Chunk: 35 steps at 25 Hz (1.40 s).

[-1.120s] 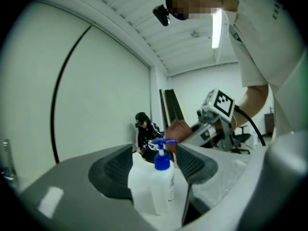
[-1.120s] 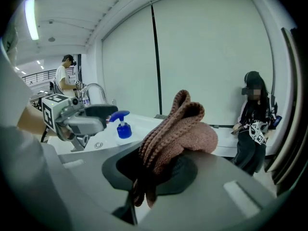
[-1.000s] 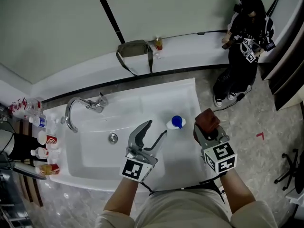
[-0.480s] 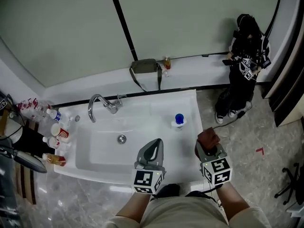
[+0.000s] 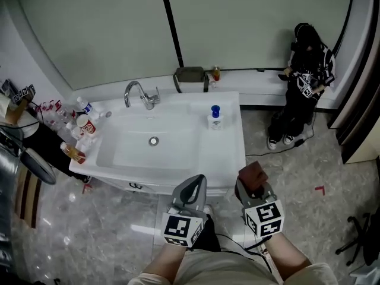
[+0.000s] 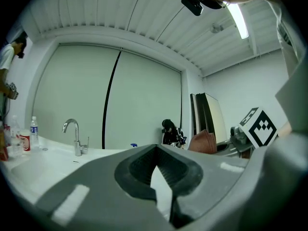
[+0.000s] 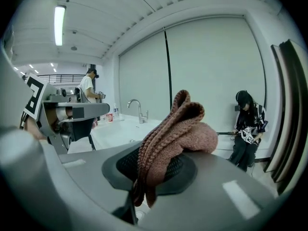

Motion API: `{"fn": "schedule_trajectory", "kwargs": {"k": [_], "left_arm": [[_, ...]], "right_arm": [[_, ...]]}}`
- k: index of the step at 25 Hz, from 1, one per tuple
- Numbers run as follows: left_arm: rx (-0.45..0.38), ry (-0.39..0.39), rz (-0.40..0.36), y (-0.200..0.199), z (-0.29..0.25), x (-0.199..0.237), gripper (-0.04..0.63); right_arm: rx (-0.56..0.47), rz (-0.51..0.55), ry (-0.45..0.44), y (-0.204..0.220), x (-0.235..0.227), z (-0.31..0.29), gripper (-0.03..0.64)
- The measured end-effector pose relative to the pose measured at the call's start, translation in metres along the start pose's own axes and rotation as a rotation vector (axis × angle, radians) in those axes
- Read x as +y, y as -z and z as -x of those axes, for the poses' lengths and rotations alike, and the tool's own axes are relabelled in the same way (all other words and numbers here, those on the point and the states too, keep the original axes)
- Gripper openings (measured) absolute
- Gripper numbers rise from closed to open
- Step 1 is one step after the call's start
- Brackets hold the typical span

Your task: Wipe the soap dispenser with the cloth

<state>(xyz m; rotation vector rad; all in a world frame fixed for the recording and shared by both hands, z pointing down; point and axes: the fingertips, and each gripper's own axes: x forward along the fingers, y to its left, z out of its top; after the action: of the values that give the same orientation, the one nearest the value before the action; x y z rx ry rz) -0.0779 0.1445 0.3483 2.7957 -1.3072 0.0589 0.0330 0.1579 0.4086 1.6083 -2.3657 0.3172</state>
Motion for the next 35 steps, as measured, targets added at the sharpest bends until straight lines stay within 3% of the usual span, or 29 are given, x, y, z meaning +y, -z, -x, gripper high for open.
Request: {"fn": "schedule_trajectory", "kwargs": {"k": [5, 12, 17, 35], "left_arm": [[-0.007, -0.043, 0.022, -0.004, 0.062, -0.037, 0.000], [-0.011, -0.035, 0.013, -0.015, 0.120, -0.058, 0.000], [-0.025, 0.017, 0.003, -0.034, 0.141, -0.064, 0.000], [-0.076, 0.050, -0.006, -0.056, 0.195, -0.043, 0.000]], "right_arm": [[-0.018, 0.007, -0.012, 0.010, 0.034, 0.069, 0.080], [-0.034, -0.063, -0.010, 0.022, 0.070, 0.126, 0.078], [-0.052, -0.068, 0.013, 0.014, 0.083, 0.146, 0.078], [-0.104, -0.056, 0.049, -0.011, 0.136, 0.161, 0.077]]}}
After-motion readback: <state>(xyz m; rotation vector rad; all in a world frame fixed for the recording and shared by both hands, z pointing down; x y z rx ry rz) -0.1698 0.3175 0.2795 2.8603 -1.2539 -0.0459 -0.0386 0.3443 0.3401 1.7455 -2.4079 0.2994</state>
